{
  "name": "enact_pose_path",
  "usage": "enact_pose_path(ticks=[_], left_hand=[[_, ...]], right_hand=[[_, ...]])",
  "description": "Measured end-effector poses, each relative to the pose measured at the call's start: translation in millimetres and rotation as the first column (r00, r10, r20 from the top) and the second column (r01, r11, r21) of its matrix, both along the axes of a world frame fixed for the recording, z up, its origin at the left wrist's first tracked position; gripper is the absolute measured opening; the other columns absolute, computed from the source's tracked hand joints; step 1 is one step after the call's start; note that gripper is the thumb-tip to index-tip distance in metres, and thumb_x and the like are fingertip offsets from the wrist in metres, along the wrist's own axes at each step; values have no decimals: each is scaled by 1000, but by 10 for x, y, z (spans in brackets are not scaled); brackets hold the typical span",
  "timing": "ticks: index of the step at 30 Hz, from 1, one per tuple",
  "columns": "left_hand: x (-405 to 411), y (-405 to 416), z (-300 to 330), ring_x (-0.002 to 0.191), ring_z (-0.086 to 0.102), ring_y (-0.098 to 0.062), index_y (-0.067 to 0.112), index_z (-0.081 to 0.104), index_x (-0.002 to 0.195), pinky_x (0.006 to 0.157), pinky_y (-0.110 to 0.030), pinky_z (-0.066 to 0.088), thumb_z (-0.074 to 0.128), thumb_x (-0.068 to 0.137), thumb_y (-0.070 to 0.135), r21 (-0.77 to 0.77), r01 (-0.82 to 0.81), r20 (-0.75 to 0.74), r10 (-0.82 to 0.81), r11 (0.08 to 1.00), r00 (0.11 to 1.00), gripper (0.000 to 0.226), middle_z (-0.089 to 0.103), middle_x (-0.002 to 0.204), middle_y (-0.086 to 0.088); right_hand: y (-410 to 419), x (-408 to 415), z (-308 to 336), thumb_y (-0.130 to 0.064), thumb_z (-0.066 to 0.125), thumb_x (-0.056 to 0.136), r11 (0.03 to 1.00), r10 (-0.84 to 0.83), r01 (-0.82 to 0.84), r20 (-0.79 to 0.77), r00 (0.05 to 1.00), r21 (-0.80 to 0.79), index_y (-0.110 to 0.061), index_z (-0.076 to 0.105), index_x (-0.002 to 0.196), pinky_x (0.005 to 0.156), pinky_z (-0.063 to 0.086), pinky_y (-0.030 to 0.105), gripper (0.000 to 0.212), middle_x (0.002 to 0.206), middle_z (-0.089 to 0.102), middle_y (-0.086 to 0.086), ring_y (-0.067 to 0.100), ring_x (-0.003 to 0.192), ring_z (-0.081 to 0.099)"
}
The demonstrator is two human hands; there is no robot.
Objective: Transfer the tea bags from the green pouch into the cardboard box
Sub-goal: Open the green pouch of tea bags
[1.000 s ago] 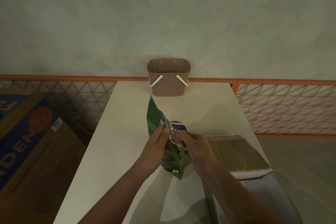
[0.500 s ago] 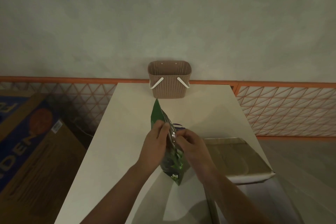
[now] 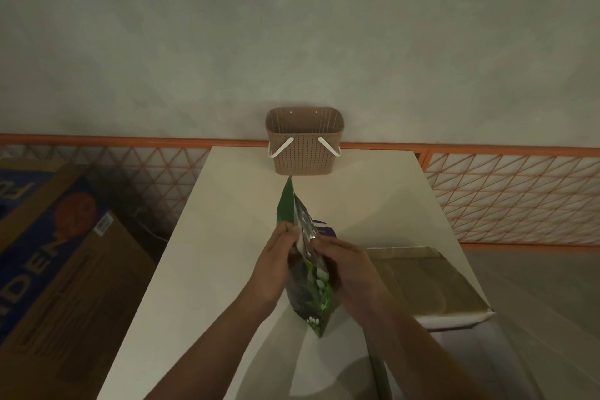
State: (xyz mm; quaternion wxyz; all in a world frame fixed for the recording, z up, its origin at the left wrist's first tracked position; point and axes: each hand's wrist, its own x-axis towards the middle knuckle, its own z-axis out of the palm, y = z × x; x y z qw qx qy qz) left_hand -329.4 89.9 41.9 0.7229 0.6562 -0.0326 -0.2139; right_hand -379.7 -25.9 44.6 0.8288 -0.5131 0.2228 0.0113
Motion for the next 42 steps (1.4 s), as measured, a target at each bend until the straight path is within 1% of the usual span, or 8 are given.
enact_pose_path(ticks=[4,10,13,19,24,30,33,42], left_hand=[[-12,-21,20,90,62,-20,-10,53,110,84,-33,51,41,105,14,31,-32,-2,32,999,999,28,65,100,-19],[180,-79,77,87,66,-21,19,56,94,83,-37,52,41,108,34,255,-100,179,54,962,982,25,68,95,-8],[260,-72,66,84,62,-25,14,56,90,85,-40,50,38,109,29,333,-75,282,-23,940,959,29,64,89,-10],[243,-57,45,80,57,-16,8,56,93,78,-32,47,37,110,29,334,22,274,-119,942,954,33,60,88,-10],[188,-42,-9,102,67,-23,12,60,106,98,-38,52,37,109,33,162,64,114,-83,985,990,32,68,108,-16],[147,-31,-51,96,71,-21,8,61,114,86,-32,55,39,109,30,-42,64,-26,-65,997,998,32,72,107,-15],[144,-44,-46,96,72,-19,10,62,111,89,-34,55,40,108,28,-62,53,-44,-56,997,997,29,73,107,-13],[134,-94,-115,107,70,-27,11,64,114,98,-40,53,42,107,26,-131,-21,-110,7,991,994,27,74,112,-15]], right_hand=[[13,12,-7,-9,58,93,994,-22,22,-3,1000,-105,-3,73,104,88,55,40,20,102,72,21,37,96,68],[53,10,-30,-17,58,95,934,43,-35,15,999,-354,-12,74,101,85,56,37,18,93,75,8,27,90,70],[48,19,-2,-11,57,93,913,9,5,33,999,-409,-16,72,88,69,47,24,17,79,70,-1,17,77,63],[1,114,82,-20,65,91,806,35,57,142,989,-589,-17,77,102,71,54,28,17,84,75,-1,13,78,67],[-64,101,60,-13,66,89,934,11,20,86,996,-357,-13,78,95,85,56,42,14,92,74,14,30,87,70],[-67,110,-8,-8,65,89,996,-6,5,-8,1000,-87,-5,75,100,83,57,37,15,98,74,18,31,91,70],[-82,131,-13,-7,62,90,999,4,-5,-23,1000,-39,-2,74,101,78,57,35,17,99,73,20,31,89,70],[-121,156,-60,-13,57,94,996,73,-69,-73,995,52,-2,72,108,95,52,46,23,109,69,24,39,104,66]])
